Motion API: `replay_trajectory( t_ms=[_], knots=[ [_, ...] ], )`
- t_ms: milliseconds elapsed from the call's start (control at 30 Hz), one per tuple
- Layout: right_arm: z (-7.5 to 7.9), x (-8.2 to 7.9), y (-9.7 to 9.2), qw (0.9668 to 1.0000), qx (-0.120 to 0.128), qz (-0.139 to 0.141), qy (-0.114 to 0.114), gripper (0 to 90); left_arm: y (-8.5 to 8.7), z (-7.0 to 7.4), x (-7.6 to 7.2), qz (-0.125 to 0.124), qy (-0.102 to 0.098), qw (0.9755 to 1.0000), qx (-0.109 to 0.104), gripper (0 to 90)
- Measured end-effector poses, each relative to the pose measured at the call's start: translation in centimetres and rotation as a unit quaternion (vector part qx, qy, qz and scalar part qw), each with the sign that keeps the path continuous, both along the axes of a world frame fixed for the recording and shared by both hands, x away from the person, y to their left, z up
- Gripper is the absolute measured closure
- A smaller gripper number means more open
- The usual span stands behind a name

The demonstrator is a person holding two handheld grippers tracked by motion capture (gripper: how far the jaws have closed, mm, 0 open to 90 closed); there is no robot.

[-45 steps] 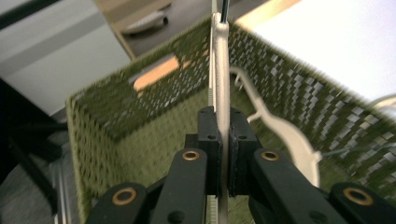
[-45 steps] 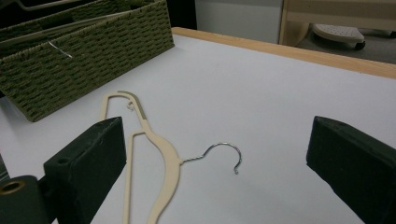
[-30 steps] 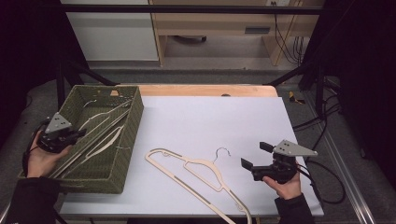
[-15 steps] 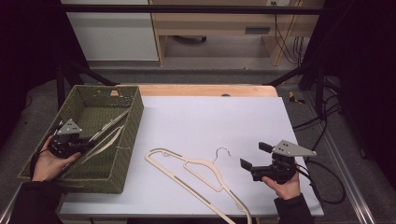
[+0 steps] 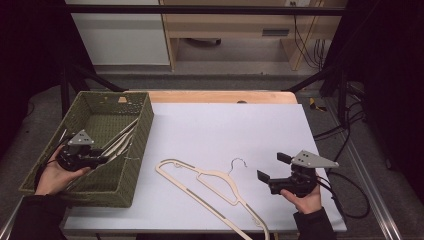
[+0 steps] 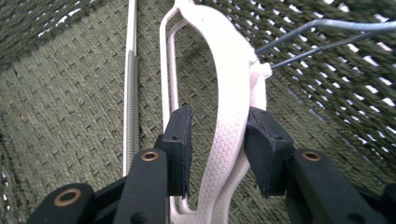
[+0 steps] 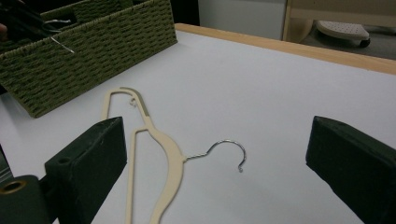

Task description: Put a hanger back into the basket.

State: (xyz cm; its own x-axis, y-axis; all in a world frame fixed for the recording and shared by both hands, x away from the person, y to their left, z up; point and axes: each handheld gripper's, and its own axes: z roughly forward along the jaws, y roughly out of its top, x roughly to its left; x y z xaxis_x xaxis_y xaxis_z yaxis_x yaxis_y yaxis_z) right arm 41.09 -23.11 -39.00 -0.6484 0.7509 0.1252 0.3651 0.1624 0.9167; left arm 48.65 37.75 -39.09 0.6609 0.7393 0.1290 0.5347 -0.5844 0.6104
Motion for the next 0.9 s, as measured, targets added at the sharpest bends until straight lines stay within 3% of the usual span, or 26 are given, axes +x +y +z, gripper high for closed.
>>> replay_trajectory(
  t_ms=[200,400,500,600,633,667,800,833,867,900],
  knots=[
    [0.1,-0.1,-0.1,1.0,0.006,-0.004,-0.002,5.7,-0.3,0.2,-0.2,-0.007,-0.003,1.0,-0.004,59.6],
    [0.2,-0.1,-0.1,1.0,0.005,-0.004,-0.001,5.7,-0.6,1.5,-0.8,-0.009,-0.034,0.999,-0.027,59.2],
    [0.2,-0.2,-0.2,1.0,0.006,-0.005,-0.002,5.6,-0.9,2.3,-1.4,-0.006,-0.062,0.9967,-0.052,54.8],
    [0.2,-0.2,-0.3,1.0,0.004,-0.003,-0.004,5.6,-1.5,3.3,-2.2,0.008,-0.096,0.9913,-0.09,49.7],
    [0.2,-0.2,-0.3,1.0,0.004,-0.003,-0.004,5.6,-1.9,3.9,-2.6,0.014,-0.114,0.9859,-0.122,45.4],
    [0.2,-0.2,-0.3,1.0,0.004,-0.003,-0.004,5.6,-1.9,3.9,-2.6,0.014,-0.114,0.9859,-0.122,42.4],
    [0.2,-0.2,-0.3,1.0,0.004,-0.004,-0.004,5.4,-3.3,5.0,-3.4,0.027,-0.142,0.9767,-0.158,33.6],
    [0.2,-0.2,-0.3,1.0,0.005,-0.004,-0.004,5.5,-4.1,5.3,-3.7,0.028,-0.148,0.9717,-0.182,28.7],
    [0.3,-0.2,-0.3,0.9999,0.008,-0.006,-0.005,5.5,-4.1,5.3,-3.7,0.028,-0.148,0.9717,-0.182,26.9],
    [0.3,-0.2,-0.3,0.9999,0.008,-0.007,-0.005,5.5,-4.5,5.5,-3.9,0.025,-0.152,0.9692,-0.192,25.6]
  ],
)
